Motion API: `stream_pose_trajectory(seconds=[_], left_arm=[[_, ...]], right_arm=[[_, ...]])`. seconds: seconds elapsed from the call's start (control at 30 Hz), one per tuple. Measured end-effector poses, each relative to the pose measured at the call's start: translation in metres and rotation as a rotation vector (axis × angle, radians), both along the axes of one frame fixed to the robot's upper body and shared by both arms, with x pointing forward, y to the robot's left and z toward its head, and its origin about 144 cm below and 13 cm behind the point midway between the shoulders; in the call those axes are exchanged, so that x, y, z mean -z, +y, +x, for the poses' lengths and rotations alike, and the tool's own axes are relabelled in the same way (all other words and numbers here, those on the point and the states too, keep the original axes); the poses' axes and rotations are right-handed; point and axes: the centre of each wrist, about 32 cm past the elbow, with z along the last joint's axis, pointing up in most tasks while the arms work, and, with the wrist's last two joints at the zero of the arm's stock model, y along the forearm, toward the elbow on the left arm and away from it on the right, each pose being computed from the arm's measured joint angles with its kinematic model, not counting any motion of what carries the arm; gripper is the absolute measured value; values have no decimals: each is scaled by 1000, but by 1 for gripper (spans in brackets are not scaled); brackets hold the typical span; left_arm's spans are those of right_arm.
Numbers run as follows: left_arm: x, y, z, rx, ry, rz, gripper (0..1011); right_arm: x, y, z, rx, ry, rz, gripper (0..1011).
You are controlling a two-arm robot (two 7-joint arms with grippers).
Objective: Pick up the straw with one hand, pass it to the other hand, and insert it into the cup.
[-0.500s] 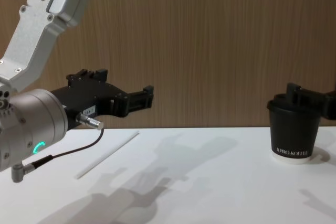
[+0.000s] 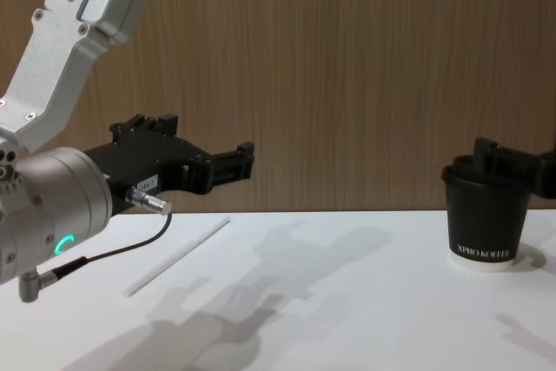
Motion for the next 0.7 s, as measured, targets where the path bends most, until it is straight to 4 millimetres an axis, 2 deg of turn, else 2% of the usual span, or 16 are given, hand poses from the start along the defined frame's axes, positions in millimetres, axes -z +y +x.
stream_pose_trajectory(seconds=[0.7], left_arm=[[0, 0, 0, 0, 0, 0, 1002]], right_arm=[[0, 0, 0, 0, 0, 0, 1001]])
